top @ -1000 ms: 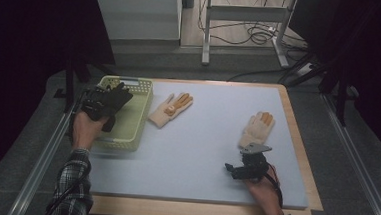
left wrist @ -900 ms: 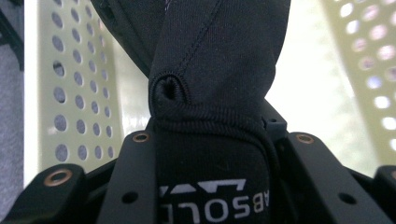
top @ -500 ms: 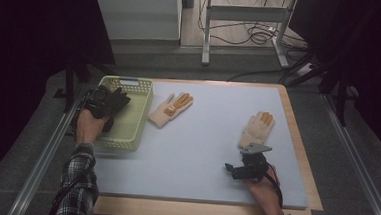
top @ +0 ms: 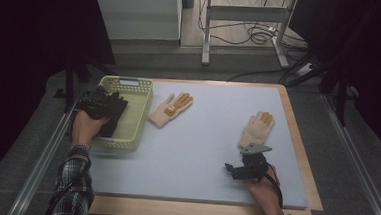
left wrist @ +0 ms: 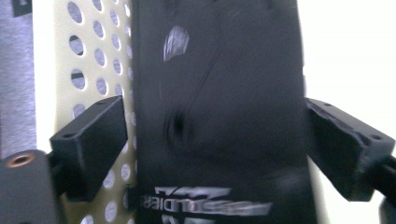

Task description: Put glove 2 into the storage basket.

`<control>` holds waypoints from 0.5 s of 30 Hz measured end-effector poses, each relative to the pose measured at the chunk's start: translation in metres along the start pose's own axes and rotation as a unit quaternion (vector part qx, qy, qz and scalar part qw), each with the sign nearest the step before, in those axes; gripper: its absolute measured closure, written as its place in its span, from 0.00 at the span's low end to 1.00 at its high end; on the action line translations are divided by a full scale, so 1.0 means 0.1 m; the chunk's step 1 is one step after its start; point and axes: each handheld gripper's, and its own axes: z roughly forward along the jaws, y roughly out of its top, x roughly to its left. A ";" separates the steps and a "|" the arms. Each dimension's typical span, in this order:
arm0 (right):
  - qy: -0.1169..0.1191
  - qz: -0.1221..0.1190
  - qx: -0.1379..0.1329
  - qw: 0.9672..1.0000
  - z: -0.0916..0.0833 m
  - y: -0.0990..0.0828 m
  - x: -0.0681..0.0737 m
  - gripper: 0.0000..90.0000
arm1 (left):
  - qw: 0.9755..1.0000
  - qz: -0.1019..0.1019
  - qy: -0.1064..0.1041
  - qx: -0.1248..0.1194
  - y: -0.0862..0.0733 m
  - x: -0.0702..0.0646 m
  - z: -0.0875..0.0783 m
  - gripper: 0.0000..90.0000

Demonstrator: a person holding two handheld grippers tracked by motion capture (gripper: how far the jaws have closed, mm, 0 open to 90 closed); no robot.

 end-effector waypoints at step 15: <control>-0.001 -0.002 0.000 1.000 0.00 0.00 0.00 0.16 | 0.991 0.002 -0.090 -0.096 -0.14 0.00 -0.32 0.04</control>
